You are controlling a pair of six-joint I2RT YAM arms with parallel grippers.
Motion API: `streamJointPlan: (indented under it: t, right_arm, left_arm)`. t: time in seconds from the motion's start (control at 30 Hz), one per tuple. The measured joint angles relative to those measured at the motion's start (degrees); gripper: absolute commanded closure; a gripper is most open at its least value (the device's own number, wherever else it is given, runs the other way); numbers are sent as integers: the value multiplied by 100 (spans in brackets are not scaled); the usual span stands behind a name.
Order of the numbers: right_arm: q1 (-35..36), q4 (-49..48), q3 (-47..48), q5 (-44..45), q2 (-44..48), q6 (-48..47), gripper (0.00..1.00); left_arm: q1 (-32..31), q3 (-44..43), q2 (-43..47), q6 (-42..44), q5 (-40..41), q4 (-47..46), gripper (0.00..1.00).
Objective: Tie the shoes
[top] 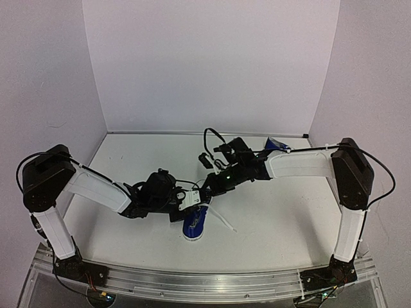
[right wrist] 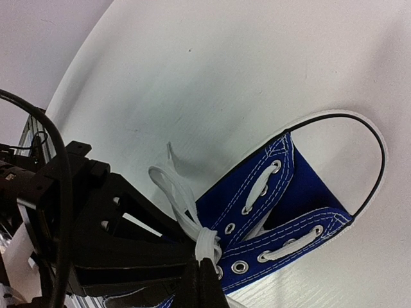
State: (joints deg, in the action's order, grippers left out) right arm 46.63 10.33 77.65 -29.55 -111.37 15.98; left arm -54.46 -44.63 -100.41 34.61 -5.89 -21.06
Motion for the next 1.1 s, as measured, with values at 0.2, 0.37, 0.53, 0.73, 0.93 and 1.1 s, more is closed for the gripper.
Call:
streamJointPlan:
  t: [0.2, 0.37, 0.53, 0.73, 0.93, 1.1]
  right_arm:
    - [0, 0, 0, -7, 0, -1, 100]
    - [0, -1, 0, -10, 0, 1, 100]
    - [0, -4, 0, -12, 0, 4, 100]
    - [0, -32, -4, -14, 0, 27, 100]
    - [0, -67, -34, -15, 1, 69, 100]
    - [-1, -129, -102, -41, 7, 95, 100]
  left_arm:
    - [0, -38, -25, 7, 4, -2, 95]
    - [0, -38, 9, -12, -4, 16, 99]
    - [0, -23, 298, -57, -22, 68, 100]
    - [0, -23, 521, -189, -61, 65, 100]
    - [2, -23, 385, -347, -57, 86, 100]
    - [31, -23, 187, -581, -23, -41, 100]
